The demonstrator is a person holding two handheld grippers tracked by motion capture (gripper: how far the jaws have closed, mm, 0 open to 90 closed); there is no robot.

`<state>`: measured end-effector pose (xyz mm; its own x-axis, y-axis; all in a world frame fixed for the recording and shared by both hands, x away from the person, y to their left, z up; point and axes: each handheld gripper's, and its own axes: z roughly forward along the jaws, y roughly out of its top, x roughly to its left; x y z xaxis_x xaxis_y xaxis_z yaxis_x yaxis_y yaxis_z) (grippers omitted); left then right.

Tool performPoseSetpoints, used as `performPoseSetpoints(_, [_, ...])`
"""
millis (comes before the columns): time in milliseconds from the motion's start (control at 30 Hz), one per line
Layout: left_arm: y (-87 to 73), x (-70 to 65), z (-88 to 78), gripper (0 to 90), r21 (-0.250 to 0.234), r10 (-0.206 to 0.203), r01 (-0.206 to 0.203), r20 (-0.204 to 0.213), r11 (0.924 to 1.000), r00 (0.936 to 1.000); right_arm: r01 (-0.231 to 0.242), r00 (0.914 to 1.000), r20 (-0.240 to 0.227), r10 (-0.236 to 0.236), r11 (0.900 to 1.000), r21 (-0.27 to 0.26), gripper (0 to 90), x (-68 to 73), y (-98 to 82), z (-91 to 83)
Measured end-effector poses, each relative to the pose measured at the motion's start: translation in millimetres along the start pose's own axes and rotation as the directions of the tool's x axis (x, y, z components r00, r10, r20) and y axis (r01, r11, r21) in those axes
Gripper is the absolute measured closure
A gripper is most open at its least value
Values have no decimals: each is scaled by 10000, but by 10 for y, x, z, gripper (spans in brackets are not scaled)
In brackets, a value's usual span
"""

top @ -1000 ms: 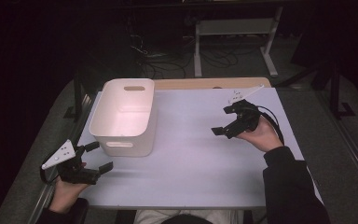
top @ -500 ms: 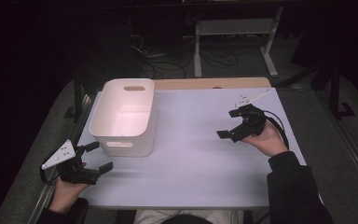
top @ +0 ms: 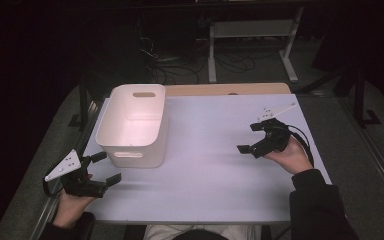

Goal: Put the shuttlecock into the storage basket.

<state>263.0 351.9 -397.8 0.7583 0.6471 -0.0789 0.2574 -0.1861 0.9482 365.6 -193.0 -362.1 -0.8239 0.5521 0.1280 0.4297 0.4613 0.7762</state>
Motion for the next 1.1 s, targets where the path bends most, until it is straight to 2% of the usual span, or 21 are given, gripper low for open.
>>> performPoseSetpoints(467, [0,1,-2,1,18,1,-1,-10,10000,10000,-221,9997,128,224,9994,-248,0,22,-234,-81])
performPoseSetpoints(1100, [0,0,-7,1,10,-11,11,-51,10000,10000,-923,9935,601,964,9934,-679,0,36,-678,-277])
